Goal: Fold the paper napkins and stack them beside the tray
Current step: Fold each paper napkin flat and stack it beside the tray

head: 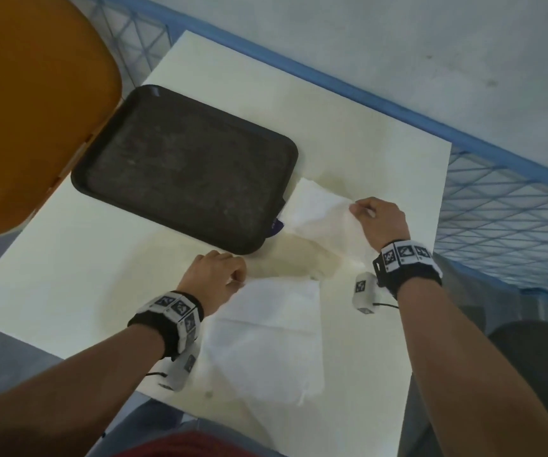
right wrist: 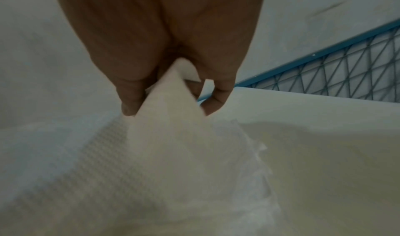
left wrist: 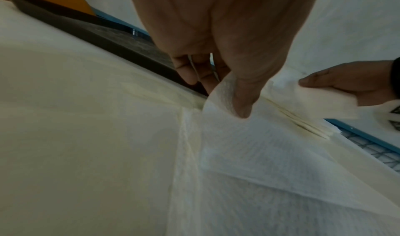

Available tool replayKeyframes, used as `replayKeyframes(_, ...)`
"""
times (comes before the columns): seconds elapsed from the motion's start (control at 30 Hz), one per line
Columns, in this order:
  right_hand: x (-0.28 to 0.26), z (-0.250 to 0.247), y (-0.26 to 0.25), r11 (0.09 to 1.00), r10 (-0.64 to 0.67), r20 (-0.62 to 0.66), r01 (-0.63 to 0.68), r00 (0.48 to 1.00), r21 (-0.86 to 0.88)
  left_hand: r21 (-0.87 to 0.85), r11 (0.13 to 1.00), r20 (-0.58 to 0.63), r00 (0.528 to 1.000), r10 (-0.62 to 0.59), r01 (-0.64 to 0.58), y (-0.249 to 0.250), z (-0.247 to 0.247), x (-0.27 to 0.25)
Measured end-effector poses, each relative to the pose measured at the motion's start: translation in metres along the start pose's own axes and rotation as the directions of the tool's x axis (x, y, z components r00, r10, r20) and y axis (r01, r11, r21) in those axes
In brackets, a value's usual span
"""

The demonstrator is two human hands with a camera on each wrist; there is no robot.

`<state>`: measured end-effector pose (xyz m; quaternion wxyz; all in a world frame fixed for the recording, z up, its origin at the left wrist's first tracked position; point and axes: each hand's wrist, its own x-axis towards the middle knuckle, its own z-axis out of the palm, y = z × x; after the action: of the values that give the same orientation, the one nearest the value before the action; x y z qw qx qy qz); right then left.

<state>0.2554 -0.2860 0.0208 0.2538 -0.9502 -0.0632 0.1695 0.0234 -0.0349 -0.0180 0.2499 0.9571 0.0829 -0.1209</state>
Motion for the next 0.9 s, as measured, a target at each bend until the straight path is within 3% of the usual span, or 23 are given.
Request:
replayKeyframes(0.07,0.011,0.005,0.0,0.992,0.007,-0.017,-0.009,1.0,-0.126,-0.044,0.999,0.027,0.999,-0.019,0.02,0.003,-0.004,-0.001)
replayKeyframes(0.13,0.016,0.008,0.002,0.922,0.006,-0.037,-0.02,0.999,-0.387,-0.107,0.994,0.057,0.998,-0.034,0.04,0.006,-0.008,-0.002)
replayKeyframes(0.2,0.01,0.007,0.003,0.869,-0.046,-0.088,-0.004,0.995,-0.495,-0.16,0.987,0.066,0.998,-0.012,0.023,0.008,-0.014,-0.003)
replayKeyframes(0.27,-0.012,0.003,0.006,0.948,-0.13,-0.148,0.079,0.98,-0.308,-0.22,0.975,0.025,0.999,0.046,-0.039,0.01,-0.023,-0.004)
replayKeyframes(0.33,-0.049,0.002,0.009,0.981,-0.126,-0.163,0.147,0.979,0.128,-0.259,0.955,-0.052,0.989,0.135,-0.144,0.014,-0.037,-0.004)
replayKeyframes(0.4,-0.09,0.009,0.016,0.861,-0.09,-0.048,0.101,0.995,0.498,-0.295,0.917,-0.129,0.962,0.241,-0.269,0.021,-0.051,-0.003)
replayKeyframes(0.47,-0.124,0.024,0.025,0.703,-0.117,0.124,-0.006,0.985,0.711,-0.342,0.887,-0.153,0.949,0.275,-0.312,0.03,-0.066,-0.001)
replayKeyframes(0.53,-0.148,0.039,0.026,0.652,-0.117,0.236,-0.104,0.965,0.751,-0.423,0.845,-0.181,0.944,0.276,-0.328,0.04,-0.079,0.002)
replayKeyframes(0.57,-0.156,0.047,0.024,0.698,-0.1,0.24,-0.104,0.966,0.709,-0.472,0.813,-0.19,0.94,0.282,-0.34,0.045,-0.085,0.004)
replayKeyframes(0.63,-0.169,0.06,0.014,0.739,-0.047,0.192,-0.095,0.98,0.667,-0.535,0.77,-0.189,0.937,0.293,-0.348,0.051,-0.094,0.008)
replayKeyframes(0.7,-0.181,0.065,-0.001,0.683,0.03,0.116,-0.105,0.993,0.723,-0.558,0.771,-0.184,0.952,0.245,-0.306,0.053,-0.097,0.01)
replayKeyframes(0.8,-0.196,0.066,-0.018,0.637,0.135,0.025,-0.106,0.99,0.764,-0.619,0.775,-0.172,0.985,0.021,-0.124,0.044,-0.091,0.006)
replayKeyframes(0.87,-0.208,0.065,-0.026,0.613,0.167,-0.016,-0.091,0.986,0.785,-0.749,0.66,0.005,0.997,-0.081,0.058,0.034,-0.084,-0.007)
replayKeyframes(0.9,-0.214,0.064,-0.028,0.599,0.185,-0.023,-0.095,0.982,0.795,-0.812,0.566,0.127,0.99,-0.067,0.143,0.029,-0.08,-0.014)
